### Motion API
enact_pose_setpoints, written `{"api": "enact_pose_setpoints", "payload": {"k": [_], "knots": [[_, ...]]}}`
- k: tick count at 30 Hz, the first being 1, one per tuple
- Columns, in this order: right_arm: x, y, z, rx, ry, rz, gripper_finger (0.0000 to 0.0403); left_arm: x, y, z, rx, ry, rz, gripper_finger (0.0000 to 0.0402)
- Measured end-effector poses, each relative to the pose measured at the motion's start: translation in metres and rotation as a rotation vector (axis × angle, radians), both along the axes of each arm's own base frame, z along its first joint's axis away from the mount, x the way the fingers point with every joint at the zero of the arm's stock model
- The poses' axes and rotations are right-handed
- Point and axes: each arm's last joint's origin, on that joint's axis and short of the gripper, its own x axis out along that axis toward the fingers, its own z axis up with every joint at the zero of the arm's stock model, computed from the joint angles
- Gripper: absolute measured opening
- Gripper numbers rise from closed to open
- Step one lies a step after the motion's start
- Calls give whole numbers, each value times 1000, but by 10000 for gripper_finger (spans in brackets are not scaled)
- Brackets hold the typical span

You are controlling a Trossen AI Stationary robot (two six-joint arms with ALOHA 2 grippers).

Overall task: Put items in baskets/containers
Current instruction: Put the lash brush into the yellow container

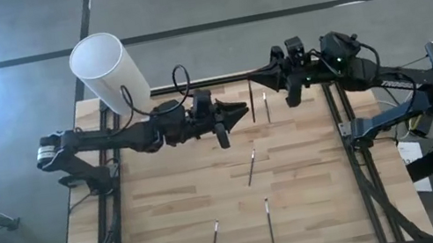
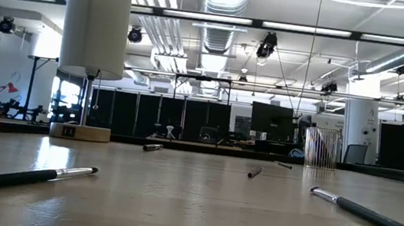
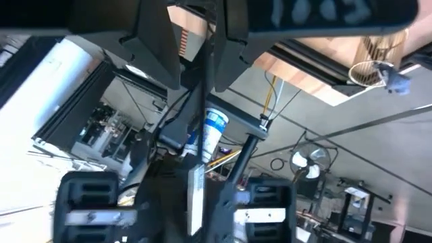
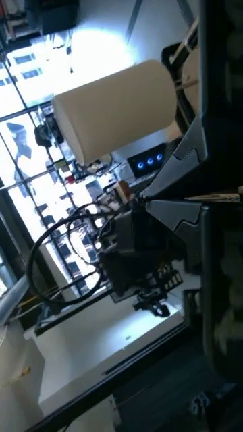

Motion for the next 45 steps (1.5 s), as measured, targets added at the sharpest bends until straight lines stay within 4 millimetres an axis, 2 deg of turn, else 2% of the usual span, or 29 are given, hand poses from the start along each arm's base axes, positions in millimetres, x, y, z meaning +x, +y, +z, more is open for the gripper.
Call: {"api": "enact_pose_setpoints", "payload": {"k": [11, 17, 24, 27, 31, 33, 38, 45], "knots": [[4, 0, 2, 5, -39, 17, 8, 0, 0, 0, -5, -1, 9, 83], [6, 0, 2, 3, -49, 22, 8, 11, 0, -8, -21, 20, 2, 83], [6, 0, 2, 2, -50, 24, 8, 17, -1, -4, 33, 13, -48, 82], [6, 0, 2, 1, -47, 28, 8, 15, -1, -3, 33, 14, -47, 66], [6, 0, 2, 0, -47, 22, 8, 15, -1, -4, 29, 28, -46, 16], [6, 0, 2, -1, -46, 20, 10, 15, -1, -5, 27, 30, -44, 12], [3, 1, 1, -37, -10, 12, 35, 15, 0, -7, 25, 53, -28, 10], [-22, 4, 5, -122, 120, -95, 112, 15, 3, -14, 18, 123, 26, 9]]}}
